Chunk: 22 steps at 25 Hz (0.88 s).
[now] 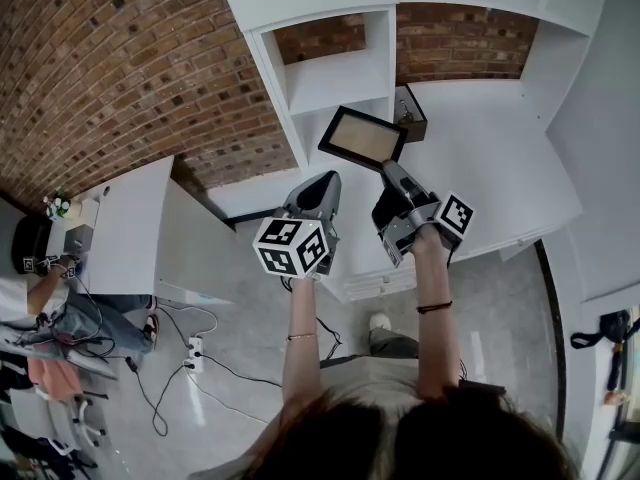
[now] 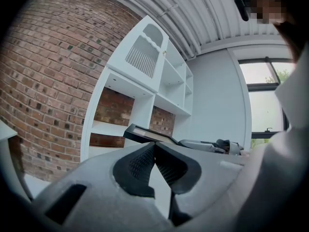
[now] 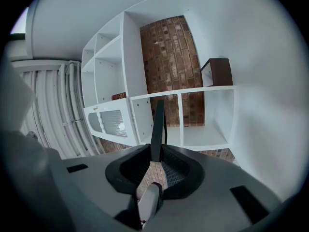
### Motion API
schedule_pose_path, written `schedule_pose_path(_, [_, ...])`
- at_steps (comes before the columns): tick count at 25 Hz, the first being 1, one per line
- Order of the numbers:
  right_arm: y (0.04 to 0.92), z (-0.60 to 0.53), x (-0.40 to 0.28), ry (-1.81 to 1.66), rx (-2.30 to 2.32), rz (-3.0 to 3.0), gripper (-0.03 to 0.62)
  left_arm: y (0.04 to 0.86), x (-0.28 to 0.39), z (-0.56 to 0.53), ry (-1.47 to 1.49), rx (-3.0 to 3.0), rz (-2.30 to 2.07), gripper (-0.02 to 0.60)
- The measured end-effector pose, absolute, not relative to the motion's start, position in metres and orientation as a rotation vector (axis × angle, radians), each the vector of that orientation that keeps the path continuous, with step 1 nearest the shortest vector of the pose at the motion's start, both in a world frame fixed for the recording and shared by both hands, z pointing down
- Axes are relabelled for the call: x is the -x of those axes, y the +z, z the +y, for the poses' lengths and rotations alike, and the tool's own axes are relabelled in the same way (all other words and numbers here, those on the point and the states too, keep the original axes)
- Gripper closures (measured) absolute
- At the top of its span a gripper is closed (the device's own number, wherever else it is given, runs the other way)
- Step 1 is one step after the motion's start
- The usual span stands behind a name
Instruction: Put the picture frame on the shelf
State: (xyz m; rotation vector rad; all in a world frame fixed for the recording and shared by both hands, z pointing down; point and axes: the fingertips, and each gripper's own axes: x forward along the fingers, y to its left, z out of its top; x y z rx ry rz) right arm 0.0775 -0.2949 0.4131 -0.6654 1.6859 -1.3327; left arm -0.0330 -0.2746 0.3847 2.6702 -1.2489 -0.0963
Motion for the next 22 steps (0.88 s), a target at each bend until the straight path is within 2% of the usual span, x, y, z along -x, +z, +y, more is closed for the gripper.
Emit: schedule_pose_path(22, [0.41,-0.373,-0.09,-1.4,0.588,1.76,0.523,0.386,0.014,-0.34,-0.112,-2.607,-1.374,0.571])
